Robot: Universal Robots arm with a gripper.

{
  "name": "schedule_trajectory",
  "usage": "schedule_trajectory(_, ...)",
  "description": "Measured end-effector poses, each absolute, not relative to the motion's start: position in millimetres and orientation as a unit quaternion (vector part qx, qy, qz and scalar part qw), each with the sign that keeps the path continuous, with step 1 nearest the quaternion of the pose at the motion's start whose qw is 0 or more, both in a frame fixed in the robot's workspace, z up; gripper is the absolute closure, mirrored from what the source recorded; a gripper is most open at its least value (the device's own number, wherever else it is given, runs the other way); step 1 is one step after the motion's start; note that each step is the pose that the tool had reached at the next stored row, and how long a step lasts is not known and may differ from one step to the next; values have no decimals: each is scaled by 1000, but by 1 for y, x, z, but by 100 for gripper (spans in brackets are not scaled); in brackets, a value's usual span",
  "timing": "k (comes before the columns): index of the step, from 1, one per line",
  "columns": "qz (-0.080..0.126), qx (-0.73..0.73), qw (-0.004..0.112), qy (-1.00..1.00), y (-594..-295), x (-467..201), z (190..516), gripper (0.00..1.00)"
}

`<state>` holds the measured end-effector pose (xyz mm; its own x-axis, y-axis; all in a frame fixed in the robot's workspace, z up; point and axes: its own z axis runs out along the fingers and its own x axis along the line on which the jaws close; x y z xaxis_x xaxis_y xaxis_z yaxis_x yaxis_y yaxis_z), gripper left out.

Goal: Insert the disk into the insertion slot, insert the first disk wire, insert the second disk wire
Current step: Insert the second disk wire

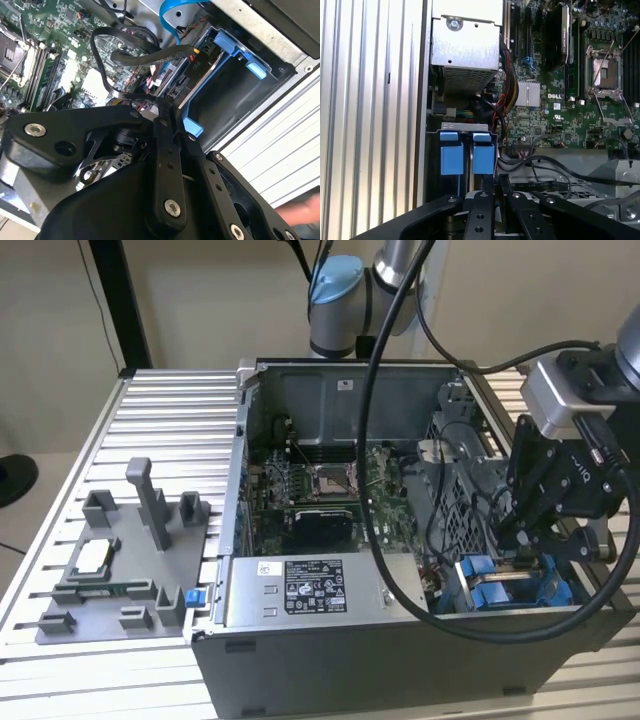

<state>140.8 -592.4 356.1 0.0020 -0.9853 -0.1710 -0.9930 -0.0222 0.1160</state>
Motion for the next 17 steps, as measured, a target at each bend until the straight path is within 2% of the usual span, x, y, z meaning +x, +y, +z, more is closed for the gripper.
schedule_trajectory(3,96,-708,23,699,-592,139,355,100)
schedule_trajectory(11,68,-711,45,698,-592,137,350,100)
schedule_trajectory(17,66,-712,46,698,-592,137,350,100)
